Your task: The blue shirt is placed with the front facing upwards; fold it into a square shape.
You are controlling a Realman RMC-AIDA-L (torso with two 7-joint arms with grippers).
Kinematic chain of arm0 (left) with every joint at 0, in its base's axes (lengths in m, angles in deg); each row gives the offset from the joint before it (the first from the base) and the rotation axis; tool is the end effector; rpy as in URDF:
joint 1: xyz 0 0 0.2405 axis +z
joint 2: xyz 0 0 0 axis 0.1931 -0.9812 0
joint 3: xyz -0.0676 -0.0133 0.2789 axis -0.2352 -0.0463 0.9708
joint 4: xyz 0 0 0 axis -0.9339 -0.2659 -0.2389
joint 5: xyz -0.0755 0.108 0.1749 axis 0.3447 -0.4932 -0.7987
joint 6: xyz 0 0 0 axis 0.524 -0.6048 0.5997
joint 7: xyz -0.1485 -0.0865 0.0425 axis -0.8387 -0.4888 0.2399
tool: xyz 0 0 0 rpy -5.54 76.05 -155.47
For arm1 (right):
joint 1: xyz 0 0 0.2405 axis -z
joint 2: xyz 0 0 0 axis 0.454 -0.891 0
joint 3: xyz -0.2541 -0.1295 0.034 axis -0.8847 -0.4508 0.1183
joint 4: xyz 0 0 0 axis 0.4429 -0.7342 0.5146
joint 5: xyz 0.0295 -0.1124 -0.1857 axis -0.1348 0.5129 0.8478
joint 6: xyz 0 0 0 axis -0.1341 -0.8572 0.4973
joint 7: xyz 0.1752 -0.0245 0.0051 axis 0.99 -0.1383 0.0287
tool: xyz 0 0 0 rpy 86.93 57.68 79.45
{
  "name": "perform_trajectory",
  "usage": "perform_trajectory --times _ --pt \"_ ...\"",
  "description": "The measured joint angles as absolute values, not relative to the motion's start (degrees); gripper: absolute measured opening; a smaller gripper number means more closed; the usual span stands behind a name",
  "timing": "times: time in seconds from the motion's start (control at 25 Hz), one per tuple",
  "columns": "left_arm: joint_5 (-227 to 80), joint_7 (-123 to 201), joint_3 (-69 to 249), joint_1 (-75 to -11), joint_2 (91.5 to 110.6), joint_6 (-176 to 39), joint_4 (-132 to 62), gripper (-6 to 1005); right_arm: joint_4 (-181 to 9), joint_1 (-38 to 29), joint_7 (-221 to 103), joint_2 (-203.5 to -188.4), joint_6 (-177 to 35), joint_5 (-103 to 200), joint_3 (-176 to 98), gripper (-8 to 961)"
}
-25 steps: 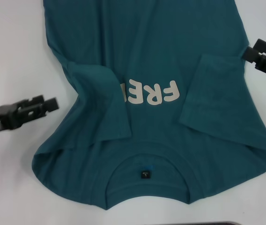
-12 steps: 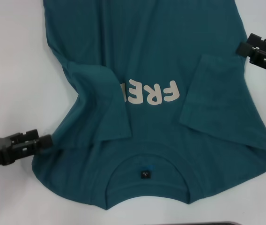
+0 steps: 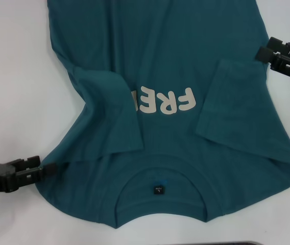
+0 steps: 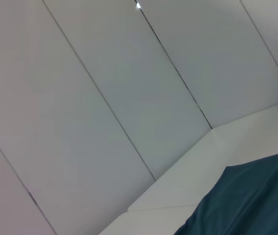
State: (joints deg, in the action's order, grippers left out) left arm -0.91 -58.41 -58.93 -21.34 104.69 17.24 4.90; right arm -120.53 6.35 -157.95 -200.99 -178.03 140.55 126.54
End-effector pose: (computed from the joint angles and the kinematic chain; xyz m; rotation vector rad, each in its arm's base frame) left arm -0.3885 0.2344 -0.0352 -2.3952 -1.5099 -0.6792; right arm 0.3287 0.3137 0.0091 -2.2857 0.9977 1.1598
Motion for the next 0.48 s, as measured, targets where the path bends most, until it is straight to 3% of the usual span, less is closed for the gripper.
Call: perform_trajectory --times 0.48 --pt "-1.9 -58.4 -58.6 -21.9 104.84 17.6 5.0 886 -120.5 6.3 -157.9 -200.96 -178.5 140.3 126.5 924"
